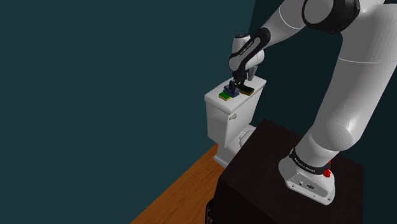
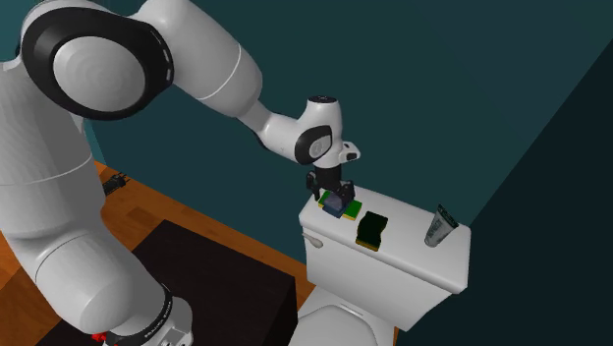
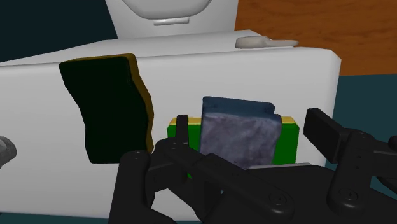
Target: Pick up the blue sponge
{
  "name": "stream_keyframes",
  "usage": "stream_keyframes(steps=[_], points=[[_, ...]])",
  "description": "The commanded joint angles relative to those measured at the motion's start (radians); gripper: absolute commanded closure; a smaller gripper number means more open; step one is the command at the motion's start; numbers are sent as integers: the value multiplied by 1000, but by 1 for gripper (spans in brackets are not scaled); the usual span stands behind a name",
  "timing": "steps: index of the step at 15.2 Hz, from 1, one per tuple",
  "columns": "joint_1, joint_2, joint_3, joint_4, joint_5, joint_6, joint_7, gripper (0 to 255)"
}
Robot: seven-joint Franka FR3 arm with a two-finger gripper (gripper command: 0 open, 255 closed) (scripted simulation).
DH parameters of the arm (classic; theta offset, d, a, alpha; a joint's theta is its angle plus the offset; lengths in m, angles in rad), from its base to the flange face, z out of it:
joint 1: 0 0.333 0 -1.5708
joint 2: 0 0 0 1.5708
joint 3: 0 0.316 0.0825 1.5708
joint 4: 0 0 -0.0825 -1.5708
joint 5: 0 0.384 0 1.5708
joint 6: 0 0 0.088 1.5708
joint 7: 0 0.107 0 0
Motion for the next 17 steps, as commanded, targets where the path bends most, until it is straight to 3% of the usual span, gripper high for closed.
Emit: stream_keyframes(steps=[1,3,4,13,17], points=[[-5,26,3,0,7,26,-3,0],[-6,33,3,0,8,33,-3,0],[-6,31,3,-2,8,33,-4,255],[-6,33,3,0,8,33,-3,255],[0,-12,-2,4,-2,-15,-3,255]])
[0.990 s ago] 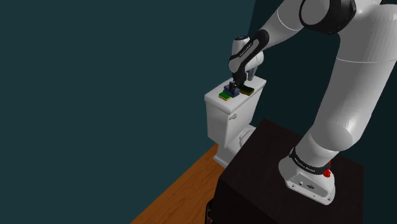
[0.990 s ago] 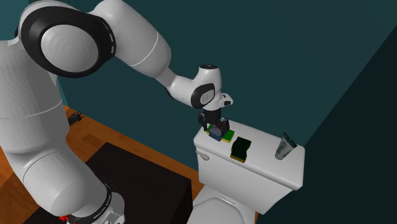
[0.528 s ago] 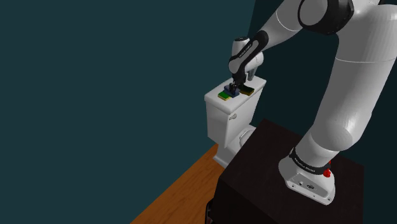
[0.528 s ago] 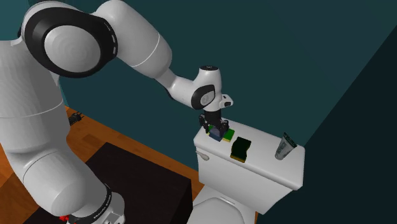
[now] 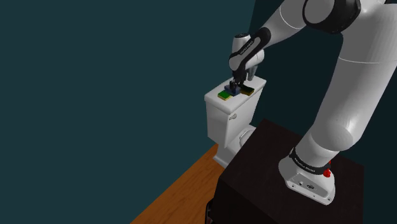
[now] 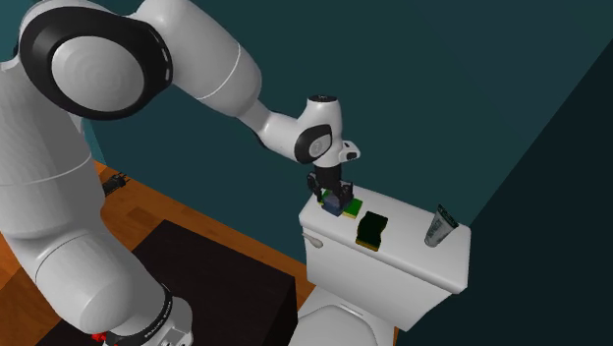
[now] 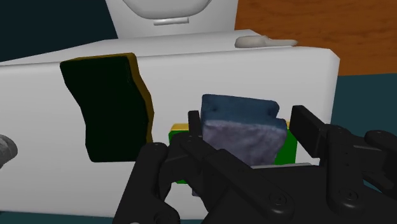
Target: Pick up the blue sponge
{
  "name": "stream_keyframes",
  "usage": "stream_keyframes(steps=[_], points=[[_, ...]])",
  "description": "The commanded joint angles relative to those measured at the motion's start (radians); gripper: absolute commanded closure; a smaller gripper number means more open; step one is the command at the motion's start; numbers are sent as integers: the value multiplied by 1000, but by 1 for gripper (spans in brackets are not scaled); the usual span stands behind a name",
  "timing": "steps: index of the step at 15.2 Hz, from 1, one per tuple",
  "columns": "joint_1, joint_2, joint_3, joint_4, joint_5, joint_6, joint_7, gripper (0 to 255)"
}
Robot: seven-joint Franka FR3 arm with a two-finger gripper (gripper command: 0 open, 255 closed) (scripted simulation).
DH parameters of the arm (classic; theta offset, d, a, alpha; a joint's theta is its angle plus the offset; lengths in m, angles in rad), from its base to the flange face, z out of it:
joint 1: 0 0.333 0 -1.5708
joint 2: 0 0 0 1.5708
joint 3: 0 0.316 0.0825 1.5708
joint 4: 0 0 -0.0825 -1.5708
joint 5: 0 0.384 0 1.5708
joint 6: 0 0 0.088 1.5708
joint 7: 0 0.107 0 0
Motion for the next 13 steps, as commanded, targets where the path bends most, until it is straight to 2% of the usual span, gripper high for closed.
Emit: stream_keyframes(steps=[1,11,13], points=[[0,-19,-3,4,-4,-23,-4,255],[10,-120,-10,32,-24,-148,-5,255],[10,-121,-10,33,-25,-150,-5,255]])
